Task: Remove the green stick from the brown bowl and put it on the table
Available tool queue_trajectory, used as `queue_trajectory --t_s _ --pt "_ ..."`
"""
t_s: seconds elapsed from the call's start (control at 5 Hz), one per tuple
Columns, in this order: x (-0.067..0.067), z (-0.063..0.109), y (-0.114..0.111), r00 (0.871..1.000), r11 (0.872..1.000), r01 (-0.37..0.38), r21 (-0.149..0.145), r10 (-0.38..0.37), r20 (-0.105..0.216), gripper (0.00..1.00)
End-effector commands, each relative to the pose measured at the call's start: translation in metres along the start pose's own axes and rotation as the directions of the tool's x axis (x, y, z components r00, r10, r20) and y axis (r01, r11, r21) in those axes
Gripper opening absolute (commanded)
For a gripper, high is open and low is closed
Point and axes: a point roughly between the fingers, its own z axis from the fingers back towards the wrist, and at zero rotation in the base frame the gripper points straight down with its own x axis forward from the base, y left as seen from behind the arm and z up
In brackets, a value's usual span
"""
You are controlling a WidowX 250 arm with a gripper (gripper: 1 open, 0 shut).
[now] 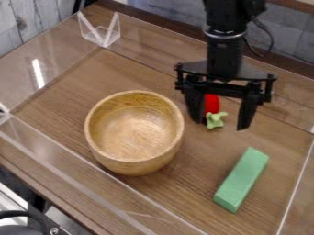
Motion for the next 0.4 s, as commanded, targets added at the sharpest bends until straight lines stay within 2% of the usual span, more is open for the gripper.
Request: queue_trajectory --t_s 0.0,0.2 --pt "0.0118 0.0067 -0.0094 0.998 0.999 0.031 -0.016 -0.030 0.060 1.00" --pt "0.0148 -0.0017 -0.0134 0.996 0.999 0.052 -0.010 -0.051 0.070 1.00"
